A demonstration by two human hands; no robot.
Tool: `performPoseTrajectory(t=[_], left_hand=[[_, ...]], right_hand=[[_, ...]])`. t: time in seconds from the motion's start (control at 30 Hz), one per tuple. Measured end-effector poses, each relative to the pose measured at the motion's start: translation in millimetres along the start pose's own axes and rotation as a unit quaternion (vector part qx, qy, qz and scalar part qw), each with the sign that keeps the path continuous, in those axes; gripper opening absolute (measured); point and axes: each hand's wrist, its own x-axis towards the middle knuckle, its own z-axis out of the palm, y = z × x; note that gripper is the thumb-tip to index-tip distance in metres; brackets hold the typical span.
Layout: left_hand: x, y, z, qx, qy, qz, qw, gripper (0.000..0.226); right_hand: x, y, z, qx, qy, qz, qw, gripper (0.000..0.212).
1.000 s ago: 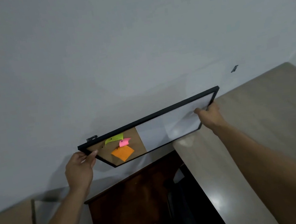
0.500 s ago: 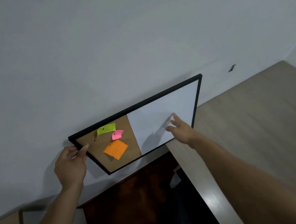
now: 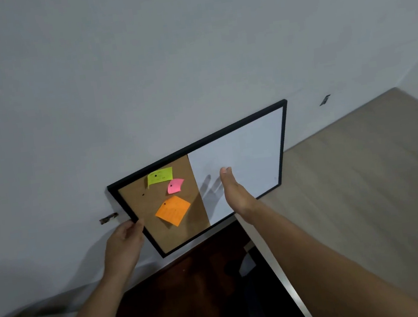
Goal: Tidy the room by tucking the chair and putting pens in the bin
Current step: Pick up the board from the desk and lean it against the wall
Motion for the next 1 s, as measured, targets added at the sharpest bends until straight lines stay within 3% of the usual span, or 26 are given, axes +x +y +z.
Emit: performPoseTrajectory(t=[0.13,0.37,0.4,0.5,0.57,0.63,0.87,1.0], left_hand=[[0.0,5.9,13.6,0.016,-0.027,0.001,0.999,0.012],[3.9,17.0,64.0,-0.003,-0.052,-0.009,0.999,0.042],[4.2,17.5,70.1,-0.015,-0.052,-0.016,0.998,0.037],[12.2,17.8,90.3,-0.037,-0.069,-0.02,0.997,0.055],[17.1,23.9,106.2,-0.037,-0.082,-0.014,0.996,0.049],[21.0,30.0,122.2,-0.029,-0.093,-0.013,0.995,0.053],[31.9,47.0,178.1,-0.015,-0.131,-0.013,0.991,0.056],[32.9,58.9,203.8,-0.009,-0.148,-0.013,0.989,0.058]], right_hand=[[5.9,3.1,-1.3,0.019,0.022,-0.005,1.0,0.083],[28.6,3.1,-26.8,0.063,0.09,-0.013,0.994,0.074],[34.3,4.0,-32.1,0.069,0.096,-0.011,0.993,0.078],[54.1,8.9,-50.3,0.093,0.112,-0.01,0.989,0.106],[65.8,15.4,-65.9,0.105,0.12,-0.019,0.987,0.122],[74.2,21.0,-83.3,0.116,0.129,-0.031,0.984,0.127],[78.2,13.9,-132.2,0.167,0.164,-0.027,0.972,0.081],[76.3,26.7,-128.9,0.16,0.137,-0.004,0.978,0.081]])
